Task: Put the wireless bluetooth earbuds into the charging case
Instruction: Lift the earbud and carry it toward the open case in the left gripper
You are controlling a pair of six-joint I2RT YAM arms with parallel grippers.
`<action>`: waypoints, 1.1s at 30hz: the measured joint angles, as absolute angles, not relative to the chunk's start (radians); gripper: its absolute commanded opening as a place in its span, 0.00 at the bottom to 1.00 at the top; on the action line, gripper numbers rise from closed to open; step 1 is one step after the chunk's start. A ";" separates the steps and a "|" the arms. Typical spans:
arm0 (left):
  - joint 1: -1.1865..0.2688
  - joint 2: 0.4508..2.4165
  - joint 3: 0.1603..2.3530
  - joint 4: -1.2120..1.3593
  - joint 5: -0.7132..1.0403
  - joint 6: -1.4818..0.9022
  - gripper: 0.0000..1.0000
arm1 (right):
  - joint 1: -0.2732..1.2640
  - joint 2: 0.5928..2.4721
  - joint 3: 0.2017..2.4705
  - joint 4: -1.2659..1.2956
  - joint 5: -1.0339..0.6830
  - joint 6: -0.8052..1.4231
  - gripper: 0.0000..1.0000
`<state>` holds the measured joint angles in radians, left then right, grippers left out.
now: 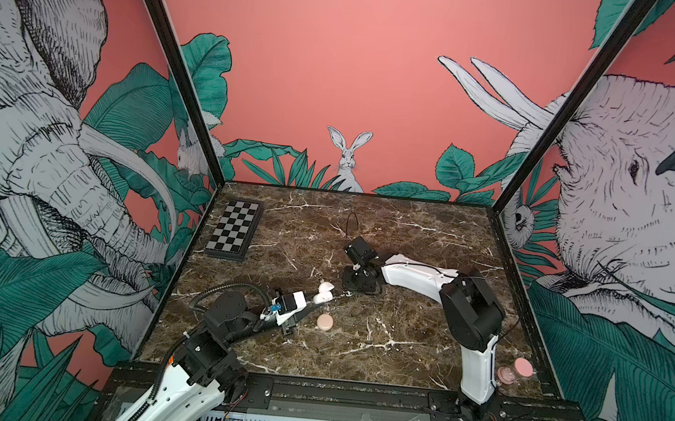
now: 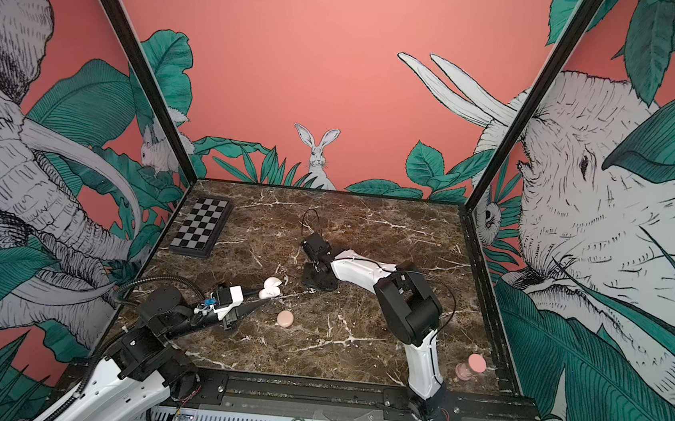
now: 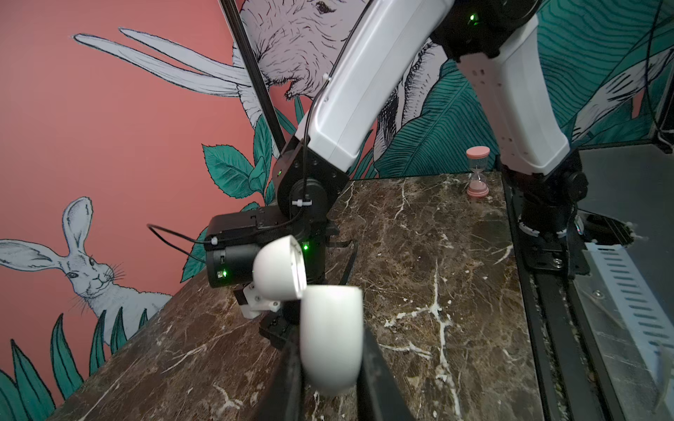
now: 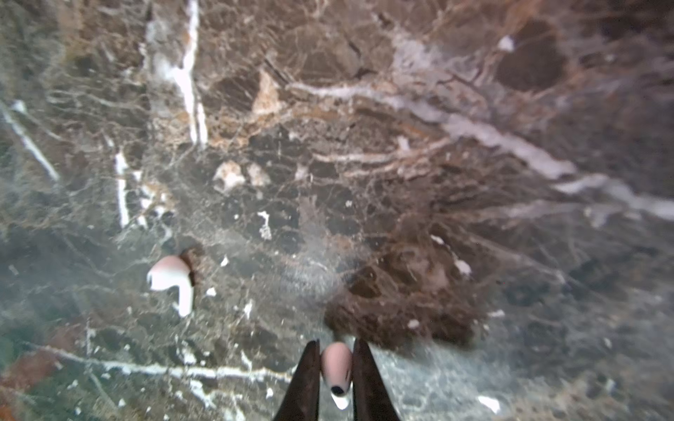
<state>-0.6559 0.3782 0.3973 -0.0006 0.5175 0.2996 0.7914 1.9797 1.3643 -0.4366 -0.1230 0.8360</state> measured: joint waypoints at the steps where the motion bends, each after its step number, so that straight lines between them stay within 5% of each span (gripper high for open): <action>1: -0.656 0.390 0.397 0.001 0.519 0.299 0.00 | 0.791 1.962 1.346 -0.421 -0.125 0.835 0.16; 14: -0.661 0.558 0.389 0.191 0.533 0.147 0.00 | 0.766 1.750 1.095 -0.254 -0.148 0.826 0.16; 33: -0.731 0.953 0.242 0.967 0.447 -0.089 0.00 | 0.712 1.499 0.953 -0.176 -0.181 0.764 0.15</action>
<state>-0.7307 0.9527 0.2424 0.9672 0.4465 -0.0891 0.7120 1.4986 0.9531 -0.1764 -0.1806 0.7643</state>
